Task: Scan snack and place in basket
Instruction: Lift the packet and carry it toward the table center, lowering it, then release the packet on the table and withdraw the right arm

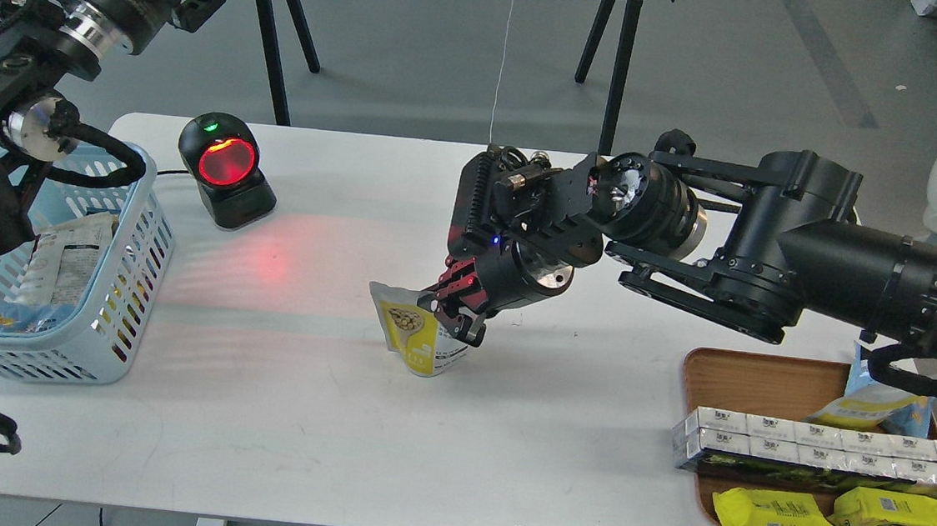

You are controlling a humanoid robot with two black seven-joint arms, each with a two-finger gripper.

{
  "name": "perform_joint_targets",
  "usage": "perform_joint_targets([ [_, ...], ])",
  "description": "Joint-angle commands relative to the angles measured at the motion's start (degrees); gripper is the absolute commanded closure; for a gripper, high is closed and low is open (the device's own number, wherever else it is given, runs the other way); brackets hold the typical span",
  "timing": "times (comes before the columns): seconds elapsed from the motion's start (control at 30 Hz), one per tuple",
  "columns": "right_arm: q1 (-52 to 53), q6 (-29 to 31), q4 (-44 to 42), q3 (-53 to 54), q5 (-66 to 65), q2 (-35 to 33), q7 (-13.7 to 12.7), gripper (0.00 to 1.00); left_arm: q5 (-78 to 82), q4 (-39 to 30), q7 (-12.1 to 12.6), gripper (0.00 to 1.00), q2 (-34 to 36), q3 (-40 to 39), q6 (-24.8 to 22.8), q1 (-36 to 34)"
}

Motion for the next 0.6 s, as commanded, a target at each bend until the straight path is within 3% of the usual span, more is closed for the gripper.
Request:
perform_joint_targets([
  [0.0,-0.1,0.0,0.0,-0.4,0.0,0.1,0.0,0.68,0.0,0.0,0.0,0.0,-0.1,0.0,0.0,0.1],
  [0.1,-0.2,0.0,0.2,-0.3,0.0,0.8,0.0,0.37,-0.1,0.0,0.0,0.0,-0.1,0.0,0.0,0.1],
  [0.13,0.0,0.0,0.2,-0.3,0.0,0.9,0.0,0.04,-0.2,0.0,0.0,0.0,-0.1,-0.1,0.0,0.1],
  [0.33,2.2,0.0,-2.4,2.8,2.0,0.9,0.0,0.0,-2.0,0.0,0.0,0.0,-0.4,-1.3,0.0,-0.2],
  [0.57,2.9,0.0,-18.7,13.7,27.1,0.5,0.0,0.0,-7.1,-0.1,0.0,0.0,-0.8,-3.2,0.0,-0.3],
])
